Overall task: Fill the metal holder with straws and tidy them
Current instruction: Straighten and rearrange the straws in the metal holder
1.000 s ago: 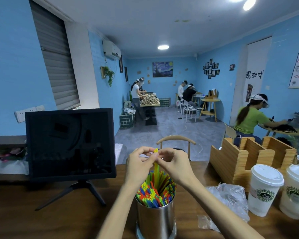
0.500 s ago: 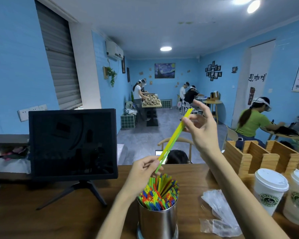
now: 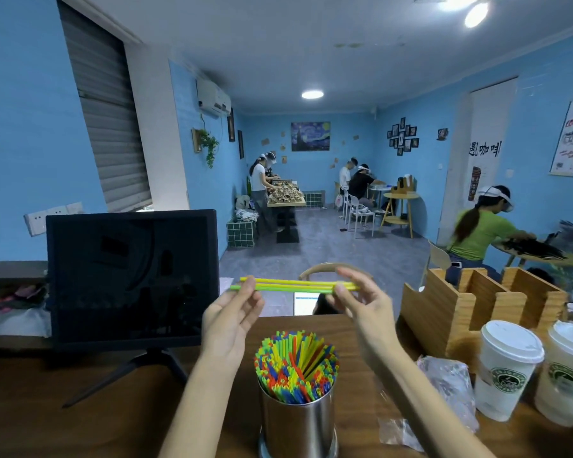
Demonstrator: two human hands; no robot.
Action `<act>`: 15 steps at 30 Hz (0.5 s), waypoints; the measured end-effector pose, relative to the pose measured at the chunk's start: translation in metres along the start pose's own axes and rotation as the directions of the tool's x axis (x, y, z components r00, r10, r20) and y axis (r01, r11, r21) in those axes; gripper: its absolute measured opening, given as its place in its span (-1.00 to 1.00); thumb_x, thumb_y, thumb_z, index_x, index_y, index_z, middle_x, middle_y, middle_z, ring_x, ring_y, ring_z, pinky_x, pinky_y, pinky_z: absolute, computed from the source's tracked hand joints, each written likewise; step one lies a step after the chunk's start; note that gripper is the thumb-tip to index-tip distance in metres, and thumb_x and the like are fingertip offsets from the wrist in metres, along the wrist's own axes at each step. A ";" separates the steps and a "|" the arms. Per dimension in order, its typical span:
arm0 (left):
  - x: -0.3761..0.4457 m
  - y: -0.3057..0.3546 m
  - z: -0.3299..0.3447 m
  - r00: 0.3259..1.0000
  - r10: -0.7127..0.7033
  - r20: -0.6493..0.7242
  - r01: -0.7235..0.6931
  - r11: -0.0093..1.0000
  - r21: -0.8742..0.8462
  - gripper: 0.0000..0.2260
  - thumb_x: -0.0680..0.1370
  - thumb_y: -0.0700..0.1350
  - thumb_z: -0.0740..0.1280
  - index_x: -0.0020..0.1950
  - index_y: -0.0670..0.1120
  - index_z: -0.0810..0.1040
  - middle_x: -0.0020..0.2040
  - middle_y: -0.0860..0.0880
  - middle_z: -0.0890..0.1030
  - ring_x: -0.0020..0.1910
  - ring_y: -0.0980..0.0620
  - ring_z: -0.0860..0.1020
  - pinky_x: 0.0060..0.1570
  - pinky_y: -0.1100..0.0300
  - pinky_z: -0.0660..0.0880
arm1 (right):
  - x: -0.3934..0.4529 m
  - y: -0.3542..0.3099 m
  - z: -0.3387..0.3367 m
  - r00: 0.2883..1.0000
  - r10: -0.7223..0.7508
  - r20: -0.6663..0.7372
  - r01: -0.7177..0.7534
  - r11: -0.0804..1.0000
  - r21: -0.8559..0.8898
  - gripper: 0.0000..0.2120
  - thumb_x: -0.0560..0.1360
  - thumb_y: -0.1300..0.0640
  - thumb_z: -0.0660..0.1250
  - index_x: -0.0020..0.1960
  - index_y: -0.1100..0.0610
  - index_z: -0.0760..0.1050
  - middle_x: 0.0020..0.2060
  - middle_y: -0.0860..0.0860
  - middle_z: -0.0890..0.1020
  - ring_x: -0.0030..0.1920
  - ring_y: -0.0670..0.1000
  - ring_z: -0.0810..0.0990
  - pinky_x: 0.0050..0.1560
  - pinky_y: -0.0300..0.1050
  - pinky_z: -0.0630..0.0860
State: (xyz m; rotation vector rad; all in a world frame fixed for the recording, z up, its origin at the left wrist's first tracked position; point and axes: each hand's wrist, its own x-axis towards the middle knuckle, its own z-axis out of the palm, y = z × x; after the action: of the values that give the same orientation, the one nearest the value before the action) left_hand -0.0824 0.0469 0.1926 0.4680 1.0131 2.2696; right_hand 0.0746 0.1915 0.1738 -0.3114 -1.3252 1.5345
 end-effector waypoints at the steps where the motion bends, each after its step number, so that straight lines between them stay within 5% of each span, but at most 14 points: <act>1: 0.002 0.002 0.001 1.000 0.013 -0.019 -0.014 0.999 -0.031 -0.82 0.46 -0.19 0.47 0.02 -0.21 0.63 -0.14 -0.09 0.63 -0.14 0.05 0.62 -0.20 0.27 0.65 | -0.007 0.008 0.000 0.999 0.025 0.028 -0.024 0.999 -0.023 -0.79 0.54 0.39 0.37 0.12 0.21 0.64 -0.18 0.10 0.73 -0.16 0.06 0.71 -0.08 -0.18 0.66; 5: 0.006 0.007 0.010 0.990 0.131 -0.046 -0.129 0.990 0.050 -0.78 0.51 -0.16 0.46 0.11 -0.22 0.66 0.06 -0.15 0.72 0.09 -0.03 0.67 -0.04 0.24 0.65 | -0.030 0.031 0.002 0.989 0.068 0.130 -0.051 0.990 -0.131 -0.85 0.52 0.34 0.43 0.05 0.19 0.69 -0.21 0.20 0.72 -0.22 0.08 0.68 -0.13 -0.16 0.62; 8: 0.003 0.010 0.022 0.966 0.257 0.007 -0.253 0.946 0.205 -0.80 0.51 -0.19 0.48 0.10 -0.25 0.68 -0.03 -0.12 0.74 0.03 -0.04 0.69 -0.07 0.23 0.65 | -0.033 0.039 -0.002 0.980 0.057 0.188 0.010 0.940 -0.341 -0.87 0.47 0.25 0.53 -0.02 0.07 0.71 -0.18 0.07 0.75 -0.14 0.01 0.72 -0.06 -0.12 0.62; 11: -0.002 0.007 0.032 0.907 0.392 0.156 -0.421 0.813 0.403 -0.78 0.50 -0.23 0.51 0.12 -0.09 0.67 -0.22 -0.07 0.74 -0.13 0.03 0.71 -0.15 0.25 0.63 | -0.028 0.042 -0.008 0.950 0.081 0.302 0.127 0.782 -0.610 -0.89 0.45 0.08 0.58 -0.07 -0.04 0.68 -0.20 -0.08 0.71 -0.14 -0.08 0.68 -0.04 -0.13 0.62; 15: -0.005 -0.009 0.032 0.845 0.377 0.379 -0.534 0.629 0.565 -0.64 0.52 -0.19 0.50 0.28 0.08 0.61 -0.23 0.06 0.72 -0.14 0.12 0.69 -0.02 0.26 0.62 | -0.029 0.036 -0.009 0.884 0.159 0.440 0.303 0.522 -0.797 -0.83 0.48 -0.08 0.49 0.06 -0.13 0.60 -0.20 -0.17 0.68 -0.11 -0.18 0.62 -0.09 -0.34 0.51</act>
State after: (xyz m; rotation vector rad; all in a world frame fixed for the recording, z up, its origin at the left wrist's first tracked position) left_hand -0.0578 0.0659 0.2063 1.4045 1.7234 2.1217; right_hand 0.0753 0.1791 0.1287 -0.5023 -2.4375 0.7463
